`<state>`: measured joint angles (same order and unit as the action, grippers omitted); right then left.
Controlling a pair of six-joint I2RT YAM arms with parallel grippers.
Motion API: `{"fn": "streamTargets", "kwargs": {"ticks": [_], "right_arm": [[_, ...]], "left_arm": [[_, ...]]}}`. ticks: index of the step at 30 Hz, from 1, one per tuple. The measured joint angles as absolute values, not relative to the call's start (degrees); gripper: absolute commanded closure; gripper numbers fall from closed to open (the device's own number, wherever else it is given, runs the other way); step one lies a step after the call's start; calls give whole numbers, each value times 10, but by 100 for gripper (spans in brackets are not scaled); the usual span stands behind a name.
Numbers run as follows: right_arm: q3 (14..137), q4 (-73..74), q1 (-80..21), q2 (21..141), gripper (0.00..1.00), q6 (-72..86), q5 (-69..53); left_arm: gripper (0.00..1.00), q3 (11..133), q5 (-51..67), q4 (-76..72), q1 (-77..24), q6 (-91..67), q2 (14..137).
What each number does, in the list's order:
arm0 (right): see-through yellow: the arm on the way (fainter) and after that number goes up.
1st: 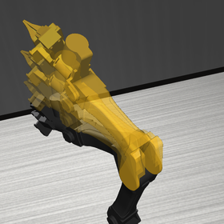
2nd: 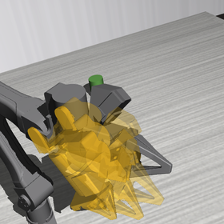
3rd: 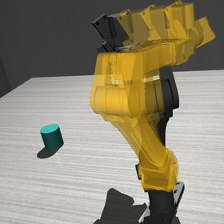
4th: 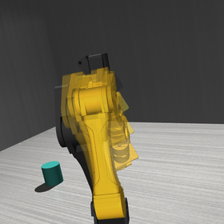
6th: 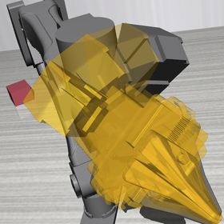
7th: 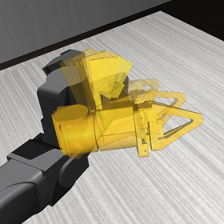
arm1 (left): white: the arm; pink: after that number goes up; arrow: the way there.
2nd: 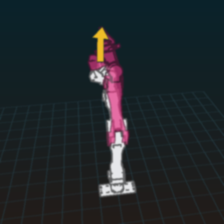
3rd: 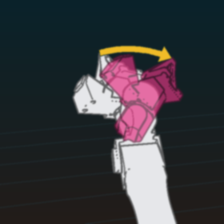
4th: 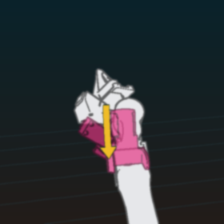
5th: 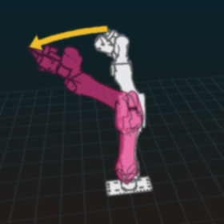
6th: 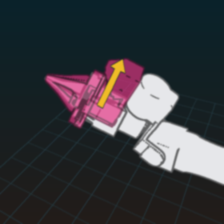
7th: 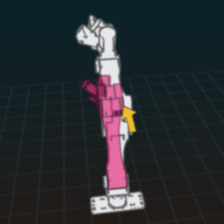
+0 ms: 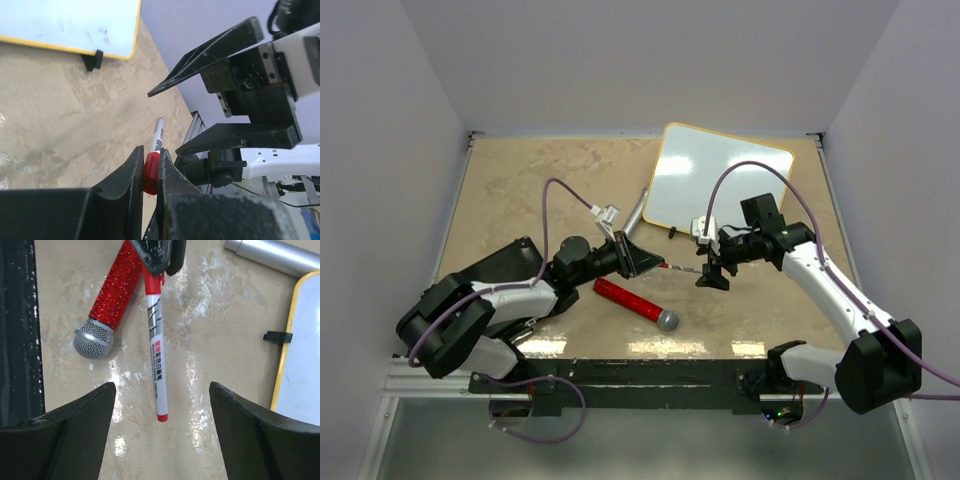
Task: Write a sentence on the whiteboard
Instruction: Pass from the right arm to the left, then pass from the left arm to the right, then open the pen cap from the whiteboard marker.
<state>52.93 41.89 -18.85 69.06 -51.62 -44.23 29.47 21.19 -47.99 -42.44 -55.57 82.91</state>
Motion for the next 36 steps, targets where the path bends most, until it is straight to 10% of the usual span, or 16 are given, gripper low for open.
{"fn": "streamTargets", "kwargs": {"ticks": [12,18,22,36], "right_arm": [[571,493,-192,765,40,-586,-542],[582,517,-198,784,65,-601,-566],[590,526,-199,785,100,-607,-577],[584,498,-198,768,100,-626,-542]], "left_arm": [[100,232,246,-631,-413,-481,785],[100,232,259,-655,-413,-472,794],[100,233,270,-656,-413,-468,802],[100,171,340,-701,-261,-465,728]]}}
